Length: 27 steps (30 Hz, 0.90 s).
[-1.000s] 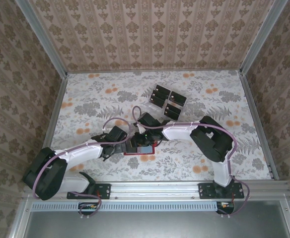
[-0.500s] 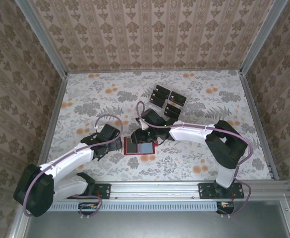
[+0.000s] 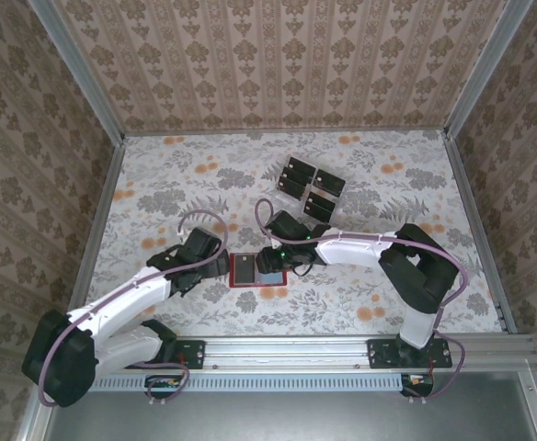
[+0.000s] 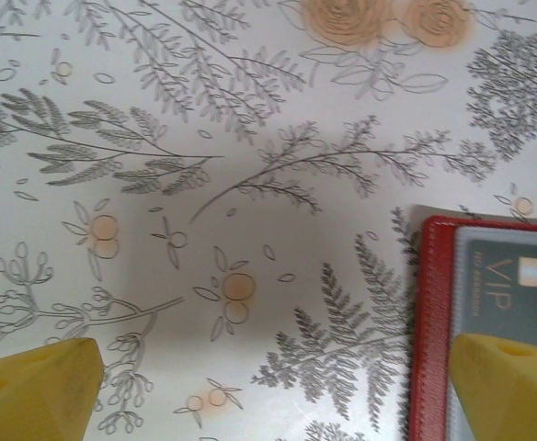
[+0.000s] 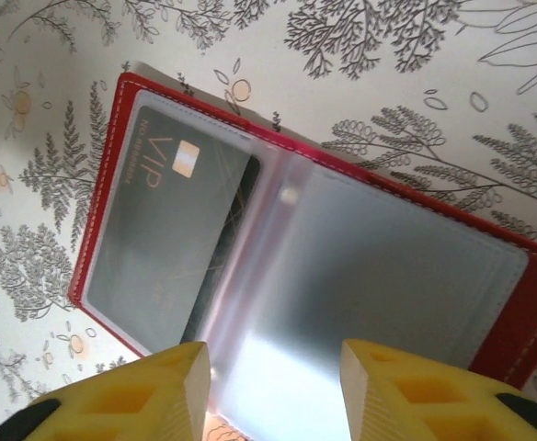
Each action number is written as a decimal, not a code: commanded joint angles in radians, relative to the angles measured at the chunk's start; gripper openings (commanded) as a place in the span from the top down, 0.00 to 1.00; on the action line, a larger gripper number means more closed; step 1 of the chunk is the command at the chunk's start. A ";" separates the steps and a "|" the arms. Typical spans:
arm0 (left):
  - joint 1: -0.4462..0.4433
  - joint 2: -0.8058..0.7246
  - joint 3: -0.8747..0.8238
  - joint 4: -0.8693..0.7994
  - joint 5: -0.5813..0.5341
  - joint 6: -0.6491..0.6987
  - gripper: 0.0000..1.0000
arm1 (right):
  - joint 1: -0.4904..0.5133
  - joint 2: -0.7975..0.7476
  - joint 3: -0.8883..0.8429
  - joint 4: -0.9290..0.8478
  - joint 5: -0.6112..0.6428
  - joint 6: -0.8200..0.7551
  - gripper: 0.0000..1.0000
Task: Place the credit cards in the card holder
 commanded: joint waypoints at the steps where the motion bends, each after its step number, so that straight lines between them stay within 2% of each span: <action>1: -0.039 -0.013 0.010 0.017 0.003 -0.016 0.00 | 0.004 -0.024 0.034 -0.068 0.062 -0.061 0.53; 8: -0.109 -0.013 0.006 0.030 -0.034 -0.057 0.00 | 0.006 0.007 0.075 -0.109 0.082 -0.086 0.51; 18: -0.145 -0.014 -0.005 0.046 -0.053 -0.072 0.00 | 0.005 0.046 0.086 -0.138 0.115 -0.094 0.51; 27: -0.164 -0.039 -0.043 0.098 -0.046 -0.053 0.00 | 0.005 0.101 0.092 -0.110 0.055 -0.066 0.51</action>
